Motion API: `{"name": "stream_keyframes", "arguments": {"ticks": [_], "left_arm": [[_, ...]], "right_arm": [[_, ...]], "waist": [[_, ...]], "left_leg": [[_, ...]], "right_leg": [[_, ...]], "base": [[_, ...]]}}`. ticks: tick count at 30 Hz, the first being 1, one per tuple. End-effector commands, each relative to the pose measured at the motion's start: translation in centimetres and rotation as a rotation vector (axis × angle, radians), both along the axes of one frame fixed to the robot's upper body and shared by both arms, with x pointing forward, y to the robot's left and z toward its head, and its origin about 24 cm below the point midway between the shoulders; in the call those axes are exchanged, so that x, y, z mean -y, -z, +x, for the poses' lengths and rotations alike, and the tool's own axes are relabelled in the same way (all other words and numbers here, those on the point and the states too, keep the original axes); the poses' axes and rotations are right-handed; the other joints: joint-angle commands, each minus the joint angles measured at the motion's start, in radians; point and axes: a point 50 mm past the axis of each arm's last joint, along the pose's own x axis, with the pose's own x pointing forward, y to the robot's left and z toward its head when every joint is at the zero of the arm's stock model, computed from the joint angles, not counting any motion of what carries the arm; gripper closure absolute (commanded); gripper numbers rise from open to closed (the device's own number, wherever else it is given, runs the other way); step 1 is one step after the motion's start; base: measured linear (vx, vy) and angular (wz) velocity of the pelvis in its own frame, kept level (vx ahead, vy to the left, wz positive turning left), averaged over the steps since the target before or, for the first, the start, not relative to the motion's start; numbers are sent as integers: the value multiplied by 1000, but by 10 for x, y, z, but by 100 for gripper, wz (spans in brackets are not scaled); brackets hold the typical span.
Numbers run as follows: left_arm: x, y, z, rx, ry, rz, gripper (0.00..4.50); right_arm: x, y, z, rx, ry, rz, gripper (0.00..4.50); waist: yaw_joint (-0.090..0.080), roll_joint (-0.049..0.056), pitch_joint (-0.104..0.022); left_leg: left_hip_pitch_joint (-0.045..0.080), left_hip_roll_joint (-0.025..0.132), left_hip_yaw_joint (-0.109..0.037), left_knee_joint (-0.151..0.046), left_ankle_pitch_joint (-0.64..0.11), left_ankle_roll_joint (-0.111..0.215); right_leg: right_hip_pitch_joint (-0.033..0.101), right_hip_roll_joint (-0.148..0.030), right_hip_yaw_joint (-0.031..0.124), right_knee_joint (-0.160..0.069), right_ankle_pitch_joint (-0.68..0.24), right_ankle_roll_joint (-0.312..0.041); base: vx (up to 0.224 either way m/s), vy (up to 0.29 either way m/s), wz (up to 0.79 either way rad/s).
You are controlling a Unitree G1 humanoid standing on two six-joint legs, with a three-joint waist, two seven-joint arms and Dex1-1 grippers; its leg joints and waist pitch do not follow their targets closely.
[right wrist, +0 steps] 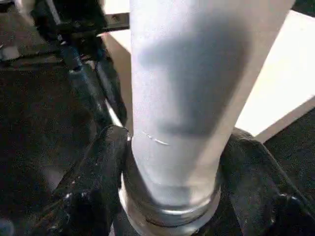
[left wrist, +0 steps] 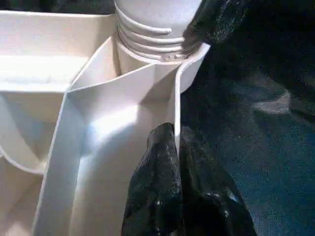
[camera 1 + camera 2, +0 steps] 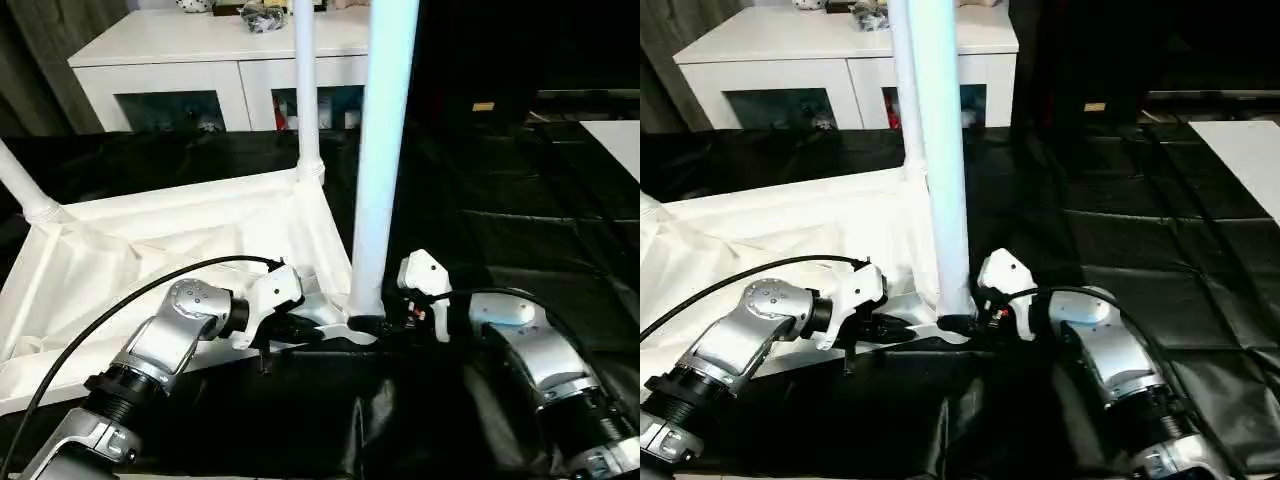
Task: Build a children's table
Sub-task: Rotate leg to tighten
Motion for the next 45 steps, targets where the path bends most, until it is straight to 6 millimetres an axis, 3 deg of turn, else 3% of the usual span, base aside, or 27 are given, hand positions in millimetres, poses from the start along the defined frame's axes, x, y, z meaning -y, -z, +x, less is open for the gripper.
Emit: {"name": "stream_keyframes", "arguments": {"ticks": [1, 3, 7, 12, 16, 18, 20, 23, 24, 25, 27, 29, 32, 35, 36, 37, 38, 41, 45], "left_arm": [[0, 10, 3, -26, -80, 33, 450], [3, 13, 11, 0, -169, 42, 450], [12, 20, 27, 48, -382, 69, 450], [24, 24, 37, 69, -529, 104, 450], [36, 23, 40, 86, -541, 106, 450], [38, 22, 41, 90, -531, 109, 450], [39, 21, 42, 97, -516, 113, 450], [37, 19, 42, 100, -487, 115, 450], [36, 18, 41, 97, -468, 113, 450], [35, 17, 40, 101, -437, 107, 450], [30, 16, 35, 93, -370, 107, 450], [27, 15, 29, 84, -300, 100, 450], [15, 15, 21, 54, -235, 92, 450], [9, 15, 15, 50, -166, 76, 450], [4, 15, 8, 16, -101, 68, 450], [4, 14, 2, 2, -39, 45, 450], [3, 13, 1, -6, -28, 40, 450], [3, 8, -10, -39, 88, -5, 450], [3, 7, -13, -52, 121, 6, 450]], "right_arm": [[11, 19, 4, -57, 172, -56, 194], [10, 25, 7, -67, 284, -46, 194], [3, 38, 13, -90, 606, -15, 194], [-7, 54, 13, -128, 918, -54, 194], [-24, 54, 14, -102, 928, -83, 194], [-30, 47, 17, -103, 902, 13, 194], [-33, 36, 20, -84, 860, 101, 124], [-30, 24, 24, -11, 820, 108, 110], [-28, 19, 26, -2, 790, 121, 96], [-24, 15, 27, 22, 753, 110, 84], [-18, 9, 25, 40, 649, 92, 84], [-13, 5, 21, 21, 554, 103, 84], [-1, -1, 13, 84, 376, 40, 84], [5, -4, 8, 104, 291, 22, 84], [10, -7, 3, 81, 229, 45, 84], [12, -9, 0, 65, 190, 54, 84], [13, -9, -1, 59, 173, 57, 84], [17, -10, -9, 25, 47, 50, 84], [15, -10, -10, 15, 2, 58, 84]], "waist": [[-5, -11, -47], [-11, -12, -42], [-24, -16, -37], [-34, -14, -35], [-35, -15, -33], [-36, -16, -31], [-37, -10, -34], [-35, -13, -41], [-38, -15, -44], [-40, -16, -45], [-46, -18, -46], [-47, -20, -46], [-43, -20, -52], [-34, -15, -61], [-32, -15, -66], [-31, -19, -67], [-26, -16, -67], [-13, -11, -66], [1, -8, -54]], "left_leg": [[8, 46, -14, -70, -211, 59], [15, 42, -16, -74, -274, 22], [15, 38, -23, -82, -327, -8], [19, 34, -30, -87, -387, -15], [27, 33, -32, -92, -427, -19], [28, 32, -34, -93, -454, -14], [26, 33, -37, -98, -470, -8], [17, 38, -37, -104, -422, 0], [2, 36, -36, -105, -366, 9], [-1, 37, -35, -104, -351, 15], [3, 37, -28, -96, -349, 36], [-4, 39, -29, -94, -332, 56], [-2, 40, -20, -82, -262, 80], [-1, 42, -14, -69, -158, 114], [-5, 44, -15, -63, -91, 141], [-7, 44, -14, -61, -72, 153], [-6, 44, -15, -58, -52, 172], [-1, 51, -14, -58, -63, 178], [7, 56, -11, -71, -186, 118]], "right_leg": [[39, -73, 38, -71, -167, -256], [35, -75, 40, -84, -302, -220], [30, -74, 39, -94, -415, -167], [19, -78, 38, -111, -521, -111], [10, -77, 37, -122, -551, -88], [7, -77, 36, -125, -567, -78], [12, -78, 31, -126, -556, -70], [24, -78, 32, -116, -425, -97], [36, -79, 32, -104, -321, -131], [38, -79, 32, -102, -301, -138], [32, -81, 33, -104, -299, -162], [39, -84, 34, -102, -298, -170], [38, -85, 34, -97, -231, -200], [41, -84, 26, -82, -81, -251], [49, -82, 23, -64, 44, -282], [49, -81, 24, -61, 80, -284], [48, -80, 22, -56, 116, -290], [44, -78, 18, -54, 90, -298], [33, -77, 20, -67, -80, -279]], "base": [[0, 0, 0], [0, 0, 0], [0, 0, 0], [-11, 3, -1], [0, 0, 0], [0, 0, 0], [0, 0, 0], [0, 0, 0], [0, 0, 0], [0, 0, 0], [0, 0, 0], [0, 0, 0], [40, -29, 2], [68, -40, 5], [72, -31, 4], [67, -14, 2], [0, 0, 0], [0, 0, 0], [0, 0, 0]]}}
